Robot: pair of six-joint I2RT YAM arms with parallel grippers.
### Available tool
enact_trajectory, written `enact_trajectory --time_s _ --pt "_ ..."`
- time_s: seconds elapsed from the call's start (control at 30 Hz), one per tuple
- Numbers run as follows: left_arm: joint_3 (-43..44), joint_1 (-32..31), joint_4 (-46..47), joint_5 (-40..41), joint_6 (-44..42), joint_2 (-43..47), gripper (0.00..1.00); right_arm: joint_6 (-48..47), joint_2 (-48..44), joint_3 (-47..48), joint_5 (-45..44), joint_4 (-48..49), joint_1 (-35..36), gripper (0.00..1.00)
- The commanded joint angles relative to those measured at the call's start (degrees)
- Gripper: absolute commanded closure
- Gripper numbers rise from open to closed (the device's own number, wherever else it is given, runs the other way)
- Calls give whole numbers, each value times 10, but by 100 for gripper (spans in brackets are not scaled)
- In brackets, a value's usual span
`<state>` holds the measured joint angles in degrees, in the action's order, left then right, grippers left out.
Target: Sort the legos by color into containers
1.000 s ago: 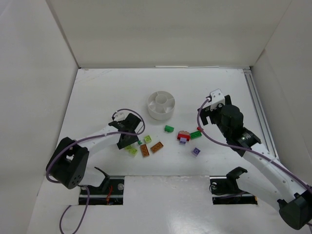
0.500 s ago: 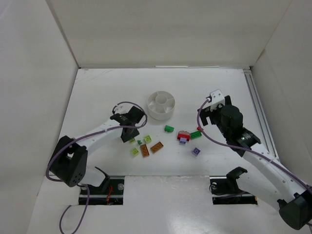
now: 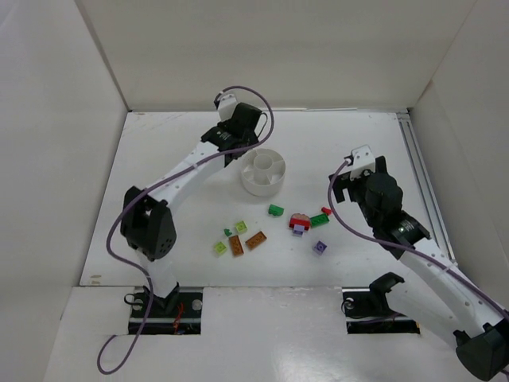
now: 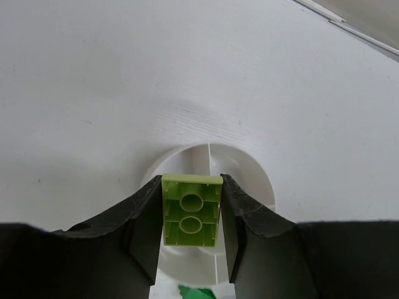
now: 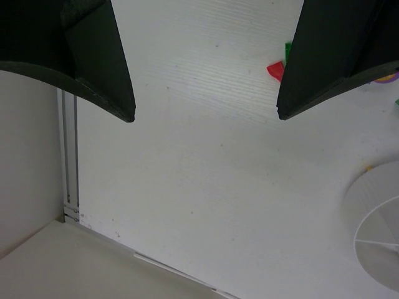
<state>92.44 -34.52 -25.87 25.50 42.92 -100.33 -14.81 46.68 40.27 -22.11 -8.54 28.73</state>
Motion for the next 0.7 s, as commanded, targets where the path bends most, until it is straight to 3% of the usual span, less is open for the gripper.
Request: enact_trajectory --time_s 0.0,0.33,0.67 --pt "58 13 -26 18 -44 -56 79 -1 -20 -5 -25 19 -10 0" --pt "113 19 -26 18 -49 -115 79 -7 -4 0 -30 19 -21 0" --pt "63 19 -26 13 -43 -108 76 -7 7 0 -30 19 -21 0"
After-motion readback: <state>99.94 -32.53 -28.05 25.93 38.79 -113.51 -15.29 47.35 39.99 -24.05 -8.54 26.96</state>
